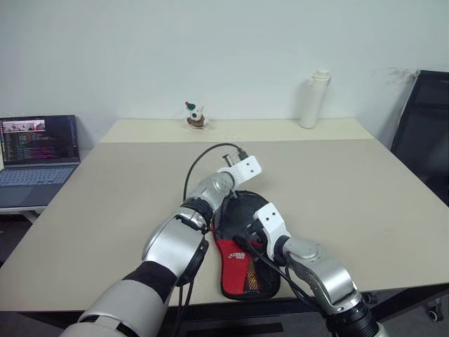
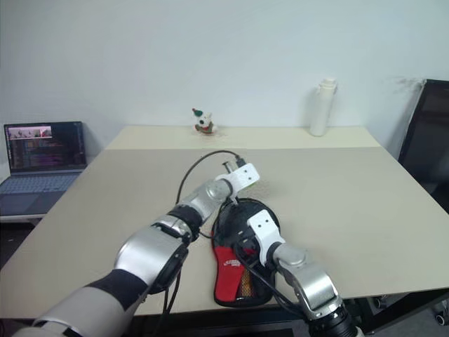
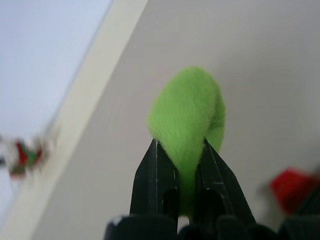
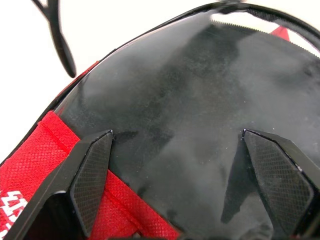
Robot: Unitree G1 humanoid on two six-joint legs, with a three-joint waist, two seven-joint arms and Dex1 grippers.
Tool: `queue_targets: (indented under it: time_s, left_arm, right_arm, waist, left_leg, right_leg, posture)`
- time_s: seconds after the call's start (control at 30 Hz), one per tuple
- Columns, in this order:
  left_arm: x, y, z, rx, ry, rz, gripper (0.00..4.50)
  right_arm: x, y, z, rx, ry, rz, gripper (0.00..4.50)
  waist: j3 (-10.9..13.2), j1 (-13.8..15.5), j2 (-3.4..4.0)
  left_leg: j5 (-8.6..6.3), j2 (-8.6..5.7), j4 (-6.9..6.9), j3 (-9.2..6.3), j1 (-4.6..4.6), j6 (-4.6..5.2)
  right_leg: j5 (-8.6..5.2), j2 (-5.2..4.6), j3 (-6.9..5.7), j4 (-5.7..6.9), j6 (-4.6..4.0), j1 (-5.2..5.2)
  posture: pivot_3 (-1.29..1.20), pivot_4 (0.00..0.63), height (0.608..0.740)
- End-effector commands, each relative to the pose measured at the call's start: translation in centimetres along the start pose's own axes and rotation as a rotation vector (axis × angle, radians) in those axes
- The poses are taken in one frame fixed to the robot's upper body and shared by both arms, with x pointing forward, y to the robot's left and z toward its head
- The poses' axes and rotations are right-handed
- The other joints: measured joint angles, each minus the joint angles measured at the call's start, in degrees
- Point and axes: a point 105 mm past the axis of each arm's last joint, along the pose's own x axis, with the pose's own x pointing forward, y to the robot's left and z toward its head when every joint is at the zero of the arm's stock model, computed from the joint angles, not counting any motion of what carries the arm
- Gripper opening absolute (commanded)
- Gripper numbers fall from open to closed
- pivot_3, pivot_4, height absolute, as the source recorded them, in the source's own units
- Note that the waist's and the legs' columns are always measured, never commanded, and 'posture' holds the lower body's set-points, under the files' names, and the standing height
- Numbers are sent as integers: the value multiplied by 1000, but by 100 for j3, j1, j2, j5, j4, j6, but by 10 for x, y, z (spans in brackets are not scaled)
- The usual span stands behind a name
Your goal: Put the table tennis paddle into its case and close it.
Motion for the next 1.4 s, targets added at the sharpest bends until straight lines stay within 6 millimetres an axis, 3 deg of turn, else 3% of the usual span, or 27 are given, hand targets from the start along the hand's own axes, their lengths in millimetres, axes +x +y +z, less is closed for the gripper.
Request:
queue_targets:
  time_s: [0.03,0.3,0.67,0.93,1.0,1.13,1.4]
  left_arm:
    - [2,10,56,149,-168,34,15]
    - [4,-33,91,237,-300,-85,15]
    - [1,-59,81,161,-308,-229,15]
    - [-1,-62,75,110,-311,-276,2679]
    - [-1,-55,71,93,-308,-244,3319]
    - [-1,-39,64,70,-293,-181,3319]
    - [-12,35,35,-140,-252,18,3319]
  right_arm:
    - [3,16,-34,25,144,40,4500]
    - [2,16,-35,30,147,38,4500]
    - [7,14,-30,26,134,40,4500]
    - [0,3,-9,17,93,57,4500]
    - [-11,-1,-4,17,85,82,4500]
    - [-29,-3,0,17,89,127,4500]
    - [-78,-22,32,18,10,150,4500]
  waist:
    - [0,-4,0]
    - [0,-1,0]
    - [0,-15,1]
    - [0,-14,1]
    - [1,-10,3]
    - [2,-5,3]
    - [15,-5,11]
  left_leg:
    - [0,0,-1,0,0,0]
    - [-1,-1,-1,0,-7,-1]
    - [-1,1,-1,-1,-5,-1]
    - [-1,2,-1,-4,-3,0]
    - [-1,2,0,-7,-8,-1]
    - [-1,-1,1,-14,-23,-1]
    - [-1,3,4,-32,-50,-1]
  right_leg:
    - [0,0,0,-1,0,0]
    - [-1,0,-3,-6,1,-2]
    - [-1,1,-6,-6,1,-1]
    - [-1,3,-4,-3,1,-1]
    - [-1,2,-6,-6,1,-1]
    - [-1,-2,-14,-14,1,-7]
    - [-1,-2,-55,-22,1,-15]
  posture:
    - [0,150,740]
    - [0,150,740]
    - [0,150,740]
    - [0,150,740]
    - [0,150,740]
    - [0,150,740]
    - [0,150,740]
